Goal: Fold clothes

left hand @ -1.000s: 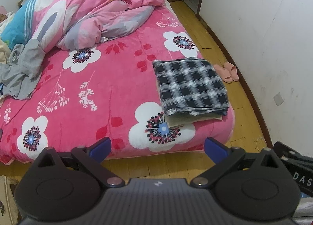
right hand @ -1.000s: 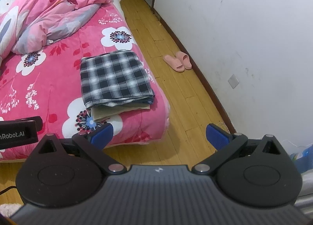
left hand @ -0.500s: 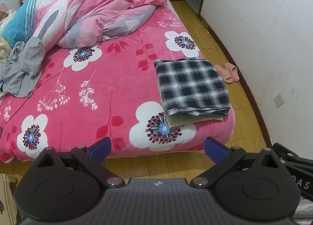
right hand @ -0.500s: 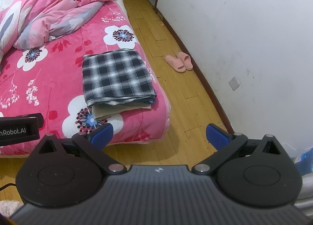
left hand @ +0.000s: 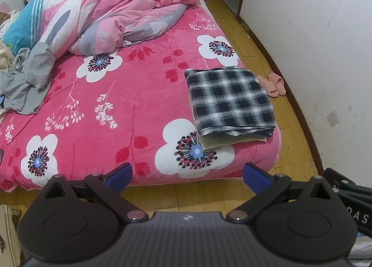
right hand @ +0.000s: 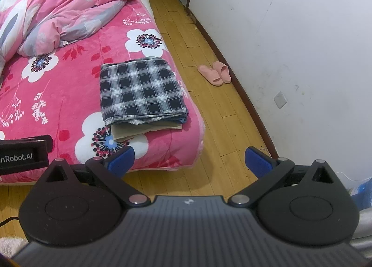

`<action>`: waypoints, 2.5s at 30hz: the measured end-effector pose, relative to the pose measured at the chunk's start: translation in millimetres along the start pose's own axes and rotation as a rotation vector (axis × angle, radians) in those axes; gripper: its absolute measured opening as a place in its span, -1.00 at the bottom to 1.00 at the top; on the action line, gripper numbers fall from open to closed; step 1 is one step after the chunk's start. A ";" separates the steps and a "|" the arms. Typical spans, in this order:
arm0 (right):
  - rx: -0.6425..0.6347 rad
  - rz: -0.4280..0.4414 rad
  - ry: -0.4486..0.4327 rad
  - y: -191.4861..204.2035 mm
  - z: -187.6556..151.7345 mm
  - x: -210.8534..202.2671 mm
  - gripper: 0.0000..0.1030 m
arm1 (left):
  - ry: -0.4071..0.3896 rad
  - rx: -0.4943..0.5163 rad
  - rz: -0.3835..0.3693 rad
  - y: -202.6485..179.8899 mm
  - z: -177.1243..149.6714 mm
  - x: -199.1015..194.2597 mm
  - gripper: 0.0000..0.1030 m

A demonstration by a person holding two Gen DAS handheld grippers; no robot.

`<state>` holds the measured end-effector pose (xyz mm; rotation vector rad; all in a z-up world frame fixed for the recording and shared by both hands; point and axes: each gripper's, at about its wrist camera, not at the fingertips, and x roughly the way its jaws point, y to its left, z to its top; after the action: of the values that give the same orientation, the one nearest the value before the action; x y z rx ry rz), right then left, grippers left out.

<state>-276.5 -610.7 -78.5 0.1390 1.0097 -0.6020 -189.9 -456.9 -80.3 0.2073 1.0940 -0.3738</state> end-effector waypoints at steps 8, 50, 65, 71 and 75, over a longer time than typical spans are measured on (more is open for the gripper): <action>0.000 -0.004 0.001 -0.7 -0.4 0.0 0.97 | 0.003 0.003 -0.003 -1.6 0.0 0.9 0.97; -0.008 0.000 0.013 -1.5 -3.1 -0.1 0.97 | 0.006 0.001 0.008 -4.5 -2.1 1.8 0.97; -0.010 0.000 0.015 0.1 -3.1 0.5 0.97 | 0.013 0.005 0.010 -3.4 -0.3 2.5 0.97; -0.012 -0.002 0.017 0.4 -1.9 1.7 0.97 | 0.016 0.003 0.008 -2.9 1.0 3.9 0.97; -0.010 -0.002 0.018 0.4 -1.0 2.7 0.97 | 0.017 0.003 0.009 -3.3 1.6 4.5 0.97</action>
<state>-276.0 -611.1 -81.3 0.1343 1.0303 -0.5984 -188.1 -461.4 -83.5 0.2187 1.1085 -0.3660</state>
